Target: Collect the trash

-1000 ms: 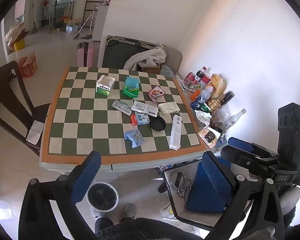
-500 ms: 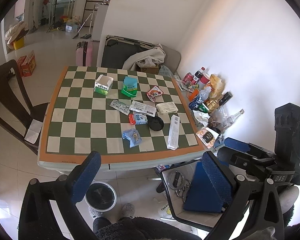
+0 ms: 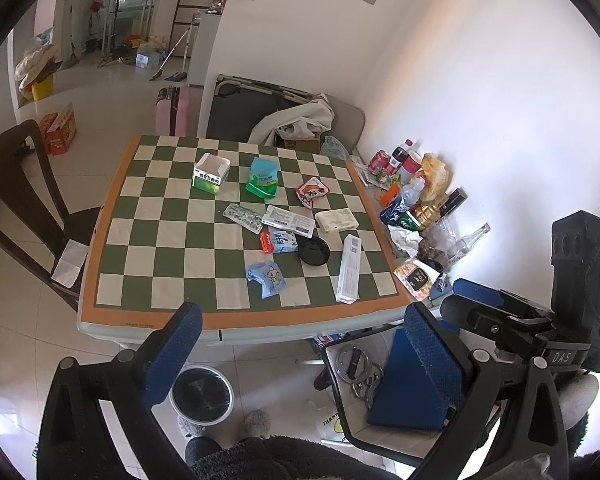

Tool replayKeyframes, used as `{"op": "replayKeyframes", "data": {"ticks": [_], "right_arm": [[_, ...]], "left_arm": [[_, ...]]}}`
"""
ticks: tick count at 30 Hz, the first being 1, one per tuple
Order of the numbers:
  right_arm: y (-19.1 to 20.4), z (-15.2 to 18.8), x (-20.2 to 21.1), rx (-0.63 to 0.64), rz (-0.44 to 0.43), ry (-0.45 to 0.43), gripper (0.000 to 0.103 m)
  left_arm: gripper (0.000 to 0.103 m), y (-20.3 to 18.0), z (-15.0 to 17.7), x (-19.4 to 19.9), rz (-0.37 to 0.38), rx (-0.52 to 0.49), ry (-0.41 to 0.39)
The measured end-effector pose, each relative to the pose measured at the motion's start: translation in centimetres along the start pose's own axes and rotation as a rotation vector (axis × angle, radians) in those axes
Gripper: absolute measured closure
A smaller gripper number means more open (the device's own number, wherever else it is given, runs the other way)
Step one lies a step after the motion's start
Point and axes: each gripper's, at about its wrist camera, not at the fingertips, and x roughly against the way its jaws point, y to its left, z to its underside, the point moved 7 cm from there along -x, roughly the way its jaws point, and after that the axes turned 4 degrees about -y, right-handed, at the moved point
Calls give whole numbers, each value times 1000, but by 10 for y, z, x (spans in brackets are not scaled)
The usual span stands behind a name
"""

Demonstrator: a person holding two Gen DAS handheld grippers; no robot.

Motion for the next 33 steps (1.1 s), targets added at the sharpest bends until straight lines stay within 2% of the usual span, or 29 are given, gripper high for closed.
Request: {"op": "replayKeyframes", "data": {"ticks": [33], "right_arm": [[2, -3, 3, 5, -2, -5, 0]], "left_arm": [[0, 2, 2, 1, 1, 0, -4]]}}
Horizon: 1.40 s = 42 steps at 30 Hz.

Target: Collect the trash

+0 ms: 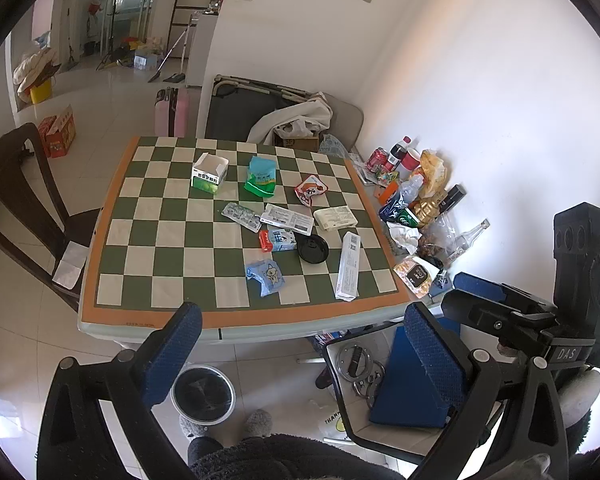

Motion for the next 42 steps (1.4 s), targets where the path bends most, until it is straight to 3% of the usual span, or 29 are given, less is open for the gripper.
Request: {"op": "replayKeyframes", "data": {"ticks": [19, 21, 23, 26, 29, 33, 40, 42], "right_arm": [[5, -8, 1, -22, 21, -12, 0], [6, -12, 1, -40, 41, -18, 0], [3, -17, -3, -73, 88, -31, 0], [-17, -15, -17, -129, 232, -65, 0], [-53, -11, -35, -202, 380, -57, 0], [-132, 7, -74, -368, 517, 9, 0], [-263, 36, -151, -496, 578, 128, 0], [-301, 36, -180, -513, 573, 172, 0]], "left_arm": [[0, 7, -7, -1, 26, -25, 23], [0, 16, -12, -8, -18, -44, 21], [0, 31, -18, -24, -137, -96, 14], [0, 55, -26, -69, -303, -179, 28], [0, 75, -23, -127, -355, -175, 117], [0, 84, -2, -209, -359, -103, 286], [1, 79, 48, -341, -369, 101, 543], [11, 77, 62, -376, -355, 163, 601]]}}
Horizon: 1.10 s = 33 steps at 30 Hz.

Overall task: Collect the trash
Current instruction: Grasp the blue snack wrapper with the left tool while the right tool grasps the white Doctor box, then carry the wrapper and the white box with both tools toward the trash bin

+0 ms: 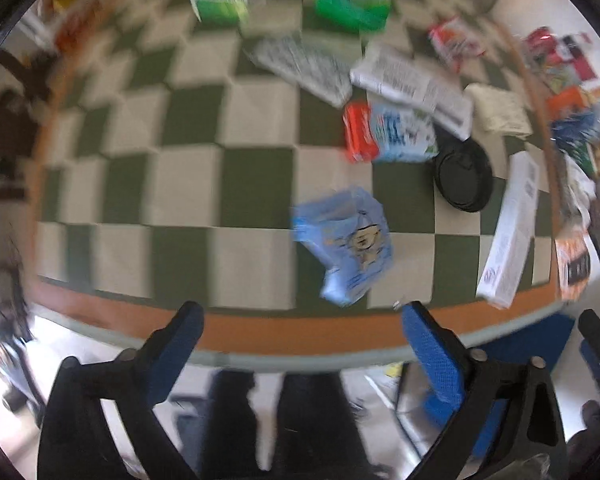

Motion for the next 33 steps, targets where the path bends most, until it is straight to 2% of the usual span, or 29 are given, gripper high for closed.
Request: {"op": "replayKeyframes", "data": {"ticks": [1, 2, 4, 5, 7, 10, 12, 15, 17, 21, 25, 27, 29, 30, 31, 33], "right_arm": [[-5, -8, -16, -4, 8, 11, 0], [-11, -16, -34, -8, 17, 21, 0], [-17, -31, -65, -17, 30, 48, 1], [-20, -37, -81, -21, 30, 65, 2], [-18, -45, -105, -21, 24, 96, 5], [-10, -54, -142, 6, 16, 146, 11], [-2, -55, -158, 24, 6, 171, 18], [6, -57, -178, 53, 21, 185, 35], [6, -56, -186, 59, 44, 183, 53], [9, -48, -177, 87, 39, 153, 54], [17, -30, -142, 123, 14, 90, 55], [22, -18, -120, 135, -10, 63, 55], [33, 8, -91, 155, -29, 28, 55], [40, 16, -77, 162, -39, 17, 55], [47, 24, -64, 172, -47, 2, 55], [65, 58, -35, 198, -67, -38, 55]], "left_arm": [[22, -6, -3, -16, 6, 17, 32], [27, -10, -6, -31, 8, 34, 63], [44, -15, -13, -50, 10, 67, 89], [52, -16, -17, -57, 7, 79, 93], [74, -17, -22, -61, 20, 101, 85], [89, -14, -28, -53, 1, 91, 50], [92, -13, -30, -44, -39, 48, 27], [96, -11, -32, -24, -111, -13, -17], [96, -8, -32, -11, -138, -40, -45], [96, -3, -30, 23, -163, -84, -100], [96, 5, -16, 61, -156, -134, -180], [96, 13, 1, 84, -146, -162, -226], [96, 25, 21, 102, -127, -183, -267], [96, 35, 30, 91, -116, -193, -287], [96, 46, 40, 97, -108, -204, -303], [96, 67, 51, 92, -92, -215, -321]]}}
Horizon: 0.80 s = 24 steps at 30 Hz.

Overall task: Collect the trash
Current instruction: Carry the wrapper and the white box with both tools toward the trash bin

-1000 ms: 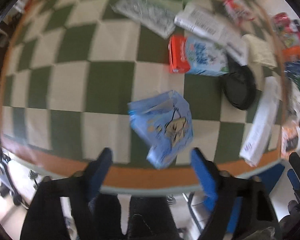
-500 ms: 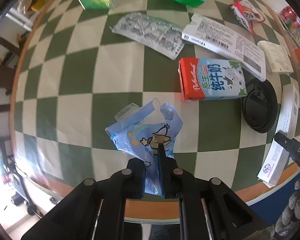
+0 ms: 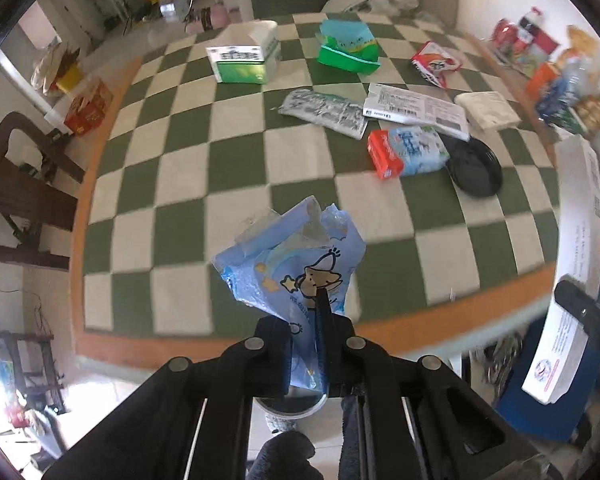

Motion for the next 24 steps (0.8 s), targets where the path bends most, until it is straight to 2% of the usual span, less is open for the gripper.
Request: {"op": "replayKeyframes", "data": {"ticks": [5, 11, 16, 20, 24], "right_arm": [[63, 93, 47, 52, -18, -9, 55], [110, 199, 41, 98, -41, 96, 54], [123, 287, -11, 106, -71, 254, 54], [120, 353, -86, 111, -78, 395, 54], [118, 397, -175, 121, -86, 493, 54]], "left_arm": [[96, 49, 72, 6, 19, -7, 22], [96, 90, 160, -15, 25, 24, 168], [96, 102, 220, -80, 72, 88, 306], [96, 101, 255, -164, 153, 161, 406], [92, 95, 282, -263, 220, 214, 483]]}}
